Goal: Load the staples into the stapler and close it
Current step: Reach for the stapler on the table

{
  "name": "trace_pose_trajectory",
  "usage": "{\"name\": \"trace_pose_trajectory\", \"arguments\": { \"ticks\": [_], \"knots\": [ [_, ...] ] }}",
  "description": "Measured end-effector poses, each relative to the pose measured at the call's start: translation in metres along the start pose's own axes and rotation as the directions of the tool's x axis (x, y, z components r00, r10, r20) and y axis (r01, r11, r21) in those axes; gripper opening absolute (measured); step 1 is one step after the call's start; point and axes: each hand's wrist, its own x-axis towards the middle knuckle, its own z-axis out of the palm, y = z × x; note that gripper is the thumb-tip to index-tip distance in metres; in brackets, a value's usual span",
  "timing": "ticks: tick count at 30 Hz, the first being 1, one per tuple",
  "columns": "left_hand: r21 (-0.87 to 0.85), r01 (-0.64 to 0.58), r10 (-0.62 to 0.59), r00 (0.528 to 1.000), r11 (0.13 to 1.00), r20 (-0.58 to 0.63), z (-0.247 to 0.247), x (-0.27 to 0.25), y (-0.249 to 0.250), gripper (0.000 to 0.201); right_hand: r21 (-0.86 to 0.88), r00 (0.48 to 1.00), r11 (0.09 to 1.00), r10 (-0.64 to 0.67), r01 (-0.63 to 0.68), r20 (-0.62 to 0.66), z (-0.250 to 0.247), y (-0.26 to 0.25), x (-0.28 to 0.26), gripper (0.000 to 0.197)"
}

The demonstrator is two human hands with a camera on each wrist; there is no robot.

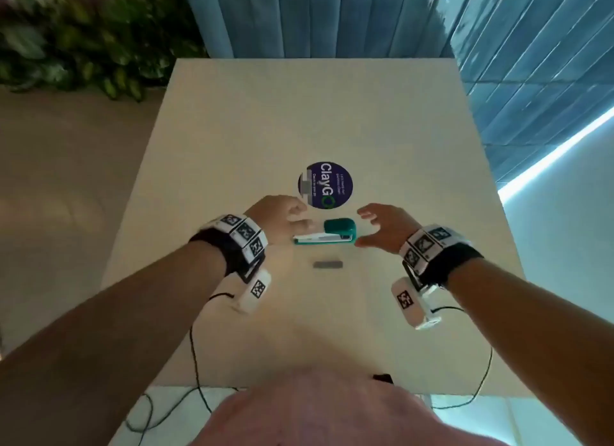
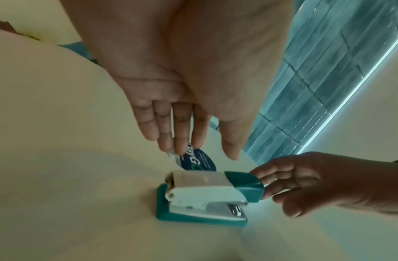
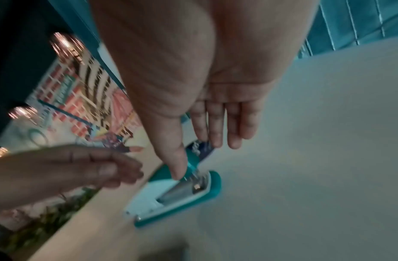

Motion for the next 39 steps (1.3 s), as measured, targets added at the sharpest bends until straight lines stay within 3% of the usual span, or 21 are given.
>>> {"name": "trace_pose_trajectory", "arguments": {
  "ticks": [4, 7, 11, 24, 34, 39],
  "knots": [
    [0.045, -0.067, 0.062, 0.993, 0.997, 0.096, 0.015, 0.016, 0.019, 0.065, -0.081, 1.0, 0.996, 0.022, -0.022, -0.001, 0.015, -0.001, 0.01, 0.072],
    [0.094, -0.123, 0.11, 0.985, 0.988, 0.134, 0.029, 0.023, 0.023, 0.051, -0.118, 1.0, 0.993, -0.019, 0.016, -0.022, 0.017, -0.003, 0.017, 0.063],
    [0.088, -0.19, 0.182, 0.979, 0.978, 0.091, 0.036, 0.03, 0.026, 0.037, -0.171, 0.997, 0.983, -0.068, 0.064, -0.021, 0.021, -0.006, 0.022, 0.041],
    [-0.034, -0.339, 0.334, 0.937, 0.94, -0.099, 0.002, 0.021, 0.015, 0.033, -0.096, 0.995, 0.991, -0.092, 0.088, -0.042, 0.023, 0.007, 0.033, 0.036],
    [-0.058, -0.219, 0.2, 0.951, 0.974, -0.236, -0.033, -0.021, -0.07, 0.027, -0.055, 0.991, 0.992, -0.115, 0.112, -0.062, 0.027, 0.012, 0.034, 0.033],
    [-0.033, -0.074, 0.067, 0.982, 0.997, -0.175, -0.019, -0.018, -0.103, 0.024, -0.063, 0.99, 0.99, -0.127, 0.124, -0.062, 0.026, 0.012, 0.034, 0.034]
  ]
}}
